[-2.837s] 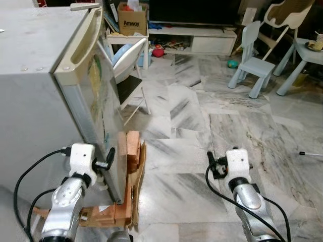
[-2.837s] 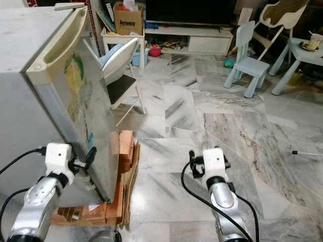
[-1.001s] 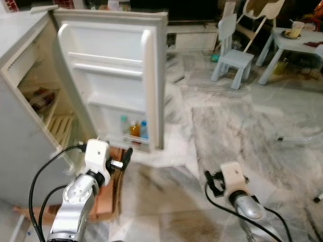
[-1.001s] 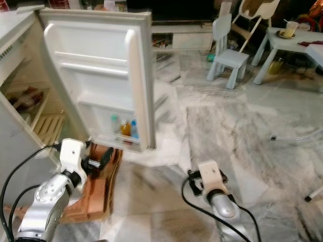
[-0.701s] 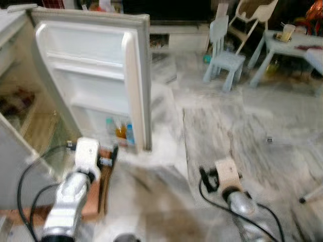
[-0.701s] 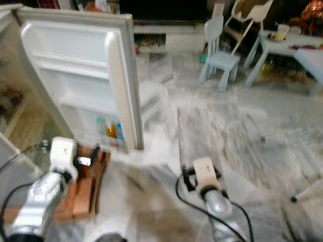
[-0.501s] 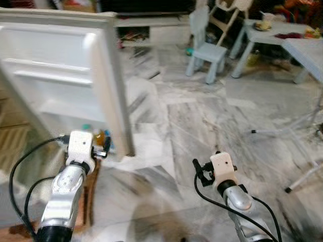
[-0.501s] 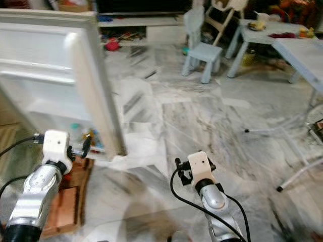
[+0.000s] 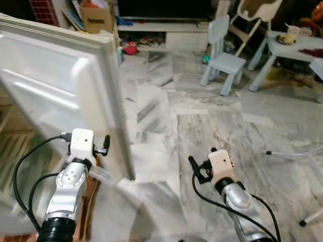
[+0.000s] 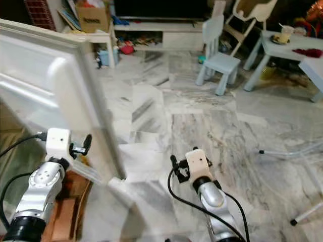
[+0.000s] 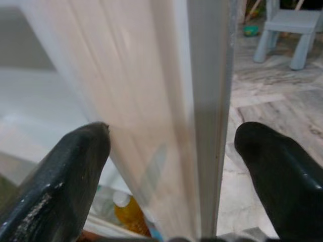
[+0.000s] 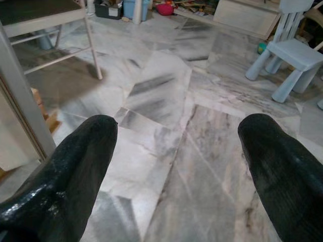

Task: Restocking fridge

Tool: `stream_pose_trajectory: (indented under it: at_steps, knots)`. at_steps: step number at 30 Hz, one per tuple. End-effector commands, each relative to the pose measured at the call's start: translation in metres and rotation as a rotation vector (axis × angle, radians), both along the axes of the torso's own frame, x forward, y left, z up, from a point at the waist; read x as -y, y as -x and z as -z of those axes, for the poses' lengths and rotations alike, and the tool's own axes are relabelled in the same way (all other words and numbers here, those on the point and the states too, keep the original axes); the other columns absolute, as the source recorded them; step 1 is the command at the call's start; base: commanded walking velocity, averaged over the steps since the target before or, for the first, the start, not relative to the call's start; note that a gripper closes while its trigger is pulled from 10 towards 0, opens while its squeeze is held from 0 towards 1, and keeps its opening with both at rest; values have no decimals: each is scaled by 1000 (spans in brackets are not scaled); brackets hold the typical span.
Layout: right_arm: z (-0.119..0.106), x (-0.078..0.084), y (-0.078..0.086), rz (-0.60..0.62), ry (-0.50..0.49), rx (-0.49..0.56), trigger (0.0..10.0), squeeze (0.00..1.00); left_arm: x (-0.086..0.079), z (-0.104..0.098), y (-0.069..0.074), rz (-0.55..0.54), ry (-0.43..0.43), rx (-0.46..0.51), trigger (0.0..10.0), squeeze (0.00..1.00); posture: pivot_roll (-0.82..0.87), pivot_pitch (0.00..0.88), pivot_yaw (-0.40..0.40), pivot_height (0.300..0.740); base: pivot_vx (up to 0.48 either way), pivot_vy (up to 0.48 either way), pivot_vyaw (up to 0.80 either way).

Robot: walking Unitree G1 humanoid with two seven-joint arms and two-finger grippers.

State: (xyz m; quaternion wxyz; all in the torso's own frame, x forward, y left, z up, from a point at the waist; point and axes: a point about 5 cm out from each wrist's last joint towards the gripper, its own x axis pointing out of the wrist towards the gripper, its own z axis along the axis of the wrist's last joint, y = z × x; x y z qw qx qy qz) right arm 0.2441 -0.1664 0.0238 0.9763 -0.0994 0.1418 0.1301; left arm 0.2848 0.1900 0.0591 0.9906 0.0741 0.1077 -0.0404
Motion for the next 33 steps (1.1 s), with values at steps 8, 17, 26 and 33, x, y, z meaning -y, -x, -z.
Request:
stream_pose_trajectory:
  at_steps: [8, 17, 26, 33]
  knots:
    - [-7, -2, -8, 10, -7, 37, 10000, 0, 22, -12, -18, 113, -44, 56, 10000, 0, 0, 0, -11, 740, 480, 0, 0]
    - [-7, -1, -9, 19, -3, 44, 10000, 0, 20, -9, -16, 149, -62, 53, 10000, 0, -1, 0, -5, 740, 480, 0, 0]
    - [-8, -2, -12, 25, 1, 58, 10000, 0, -13, 1, 3, 93, -110, 15, 10000, 0, 14, 0, 6, 740, 480, 0, 0]
    - [-15, 3, -19, 39, 13, 95, 10000, 0, -28, -8, 16, 46, -129, 22, 10000, 0, 26, 0, 10, 740, 480, 0, 0]
